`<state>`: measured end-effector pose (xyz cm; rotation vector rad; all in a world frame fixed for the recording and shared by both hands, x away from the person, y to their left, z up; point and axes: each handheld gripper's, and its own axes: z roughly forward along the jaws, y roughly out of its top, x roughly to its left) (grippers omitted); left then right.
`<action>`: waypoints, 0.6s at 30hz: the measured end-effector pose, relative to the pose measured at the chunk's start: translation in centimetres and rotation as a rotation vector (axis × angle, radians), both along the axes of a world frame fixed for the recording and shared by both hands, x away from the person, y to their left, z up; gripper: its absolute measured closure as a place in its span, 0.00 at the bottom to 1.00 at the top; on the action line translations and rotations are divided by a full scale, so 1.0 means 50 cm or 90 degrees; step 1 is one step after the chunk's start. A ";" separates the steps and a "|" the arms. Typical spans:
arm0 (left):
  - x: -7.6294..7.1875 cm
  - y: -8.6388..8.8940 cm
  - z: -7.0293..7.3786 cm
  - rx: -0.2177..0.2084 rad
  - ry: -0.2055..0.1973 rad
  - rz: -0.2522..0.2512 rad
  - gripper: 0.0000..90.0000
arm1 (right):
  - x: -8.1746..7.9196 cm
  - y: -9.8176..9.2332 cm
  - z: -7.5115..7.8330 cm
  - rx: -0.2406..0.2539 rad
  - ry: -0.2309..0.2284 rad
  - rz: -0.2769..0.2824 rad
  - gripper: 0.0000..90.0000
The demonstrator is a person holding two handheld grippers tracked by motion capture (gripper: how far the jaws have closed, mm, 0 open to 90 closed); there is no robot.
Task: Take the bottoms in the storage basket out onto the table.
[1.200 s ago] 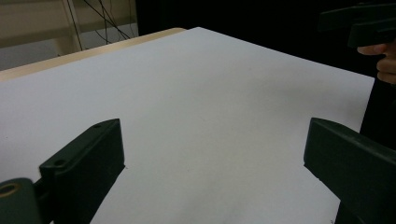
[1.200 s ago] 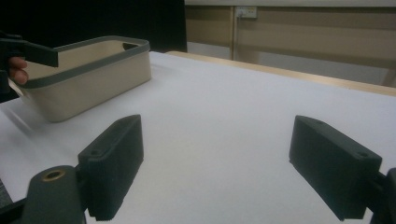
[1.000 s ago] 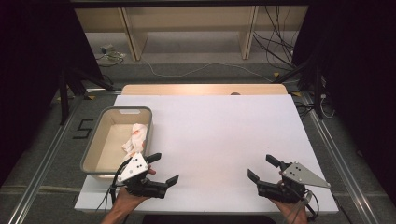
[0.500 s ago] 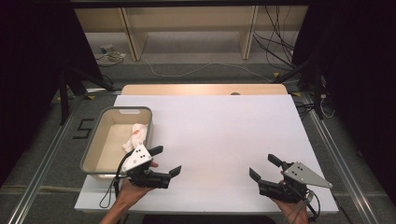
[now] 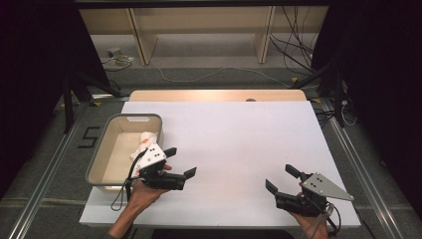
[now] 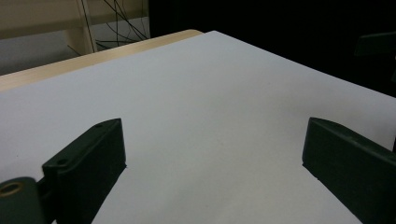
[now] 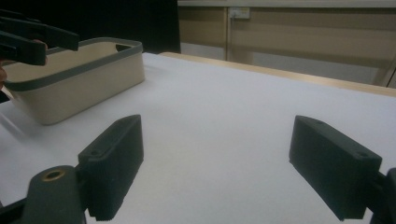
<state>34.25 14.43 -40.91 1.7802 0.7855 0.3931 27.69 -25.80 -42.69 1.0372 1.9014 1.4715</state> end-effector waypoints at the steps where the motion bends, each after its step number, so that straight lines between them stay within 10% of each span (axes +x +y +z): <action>1: 0.002 0.000 0.002 0.004 -0.002 0.000 0.06 | 0.000 0.000 0.000 0.000 0.001 0.000 0.21; 18: 0.058 -0.010 0.007 0.001 0.013 0.013 0.07 | 0.002 0.003 -0.003 0.000 0.002 0.002 0.21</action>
